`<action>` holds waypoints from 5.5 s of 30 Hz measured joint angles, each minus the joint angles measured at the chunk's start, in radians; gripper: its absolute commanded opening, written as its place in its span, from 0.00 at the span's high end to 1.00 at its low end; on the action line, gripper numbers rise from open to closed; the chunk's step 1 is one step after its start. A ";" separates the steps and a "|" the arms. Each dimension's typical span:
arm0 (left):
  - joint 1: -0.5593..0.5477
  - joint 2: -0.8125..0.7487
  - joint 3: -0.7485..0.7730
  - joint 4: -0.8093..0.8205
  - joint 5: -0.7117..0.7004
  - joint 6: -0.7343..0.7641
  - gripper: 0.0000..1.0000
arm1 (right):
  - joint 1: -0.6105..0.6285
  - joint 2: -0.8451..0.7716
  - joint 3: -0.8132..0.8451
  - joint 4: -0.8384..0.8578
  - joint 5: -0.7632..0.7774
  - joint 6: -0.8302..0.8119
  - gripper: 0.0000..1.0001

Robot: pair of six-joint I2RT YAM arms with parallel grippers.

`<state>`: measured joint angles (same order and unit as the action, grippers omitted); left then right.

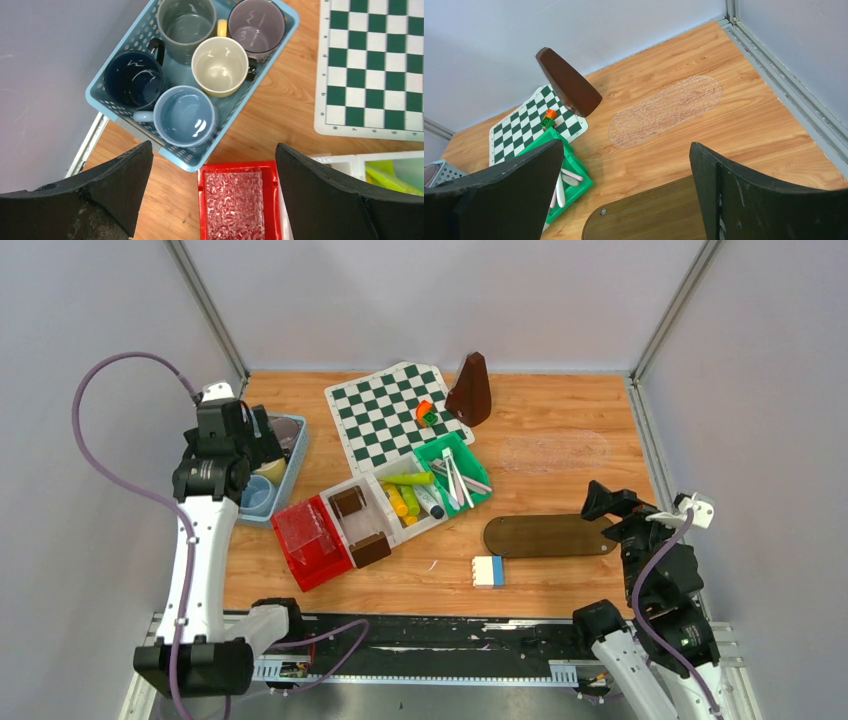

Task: Prepare toiletry sets of a toothbrush and toothpaste on the tray
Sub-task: Pick up the cup from the storage box, then place the cup on the tray.

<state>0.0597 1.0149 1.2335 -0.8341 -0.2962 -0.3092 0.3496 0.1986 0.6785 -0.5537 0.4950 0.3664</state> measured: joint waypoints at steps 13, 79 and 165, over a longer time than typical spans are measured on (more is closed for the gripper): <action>0.117 0.347 0.090 0.052 0.013 0.069 0.25 | 0.021 -0.025 -0.011 0.021 -0.015 -0.018 0.00; 0.203 0.764 0.190 0.083 0.135 0.099 1.00 | 0.028 -0.088 -0.034 0.058 -0.039 -0.036 0.00; -0.890 0.685 0.529 -0.277 0.357 0.562 1.00 | 0.640 1.113 0.615 -0.167 -0.782 -1.134 0.41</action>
<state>-0.8299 1.7000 1.7630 -1.1114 0.0608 0.2523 0.9894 1.3117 1.2934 -0.7204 -0.2874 -0.7673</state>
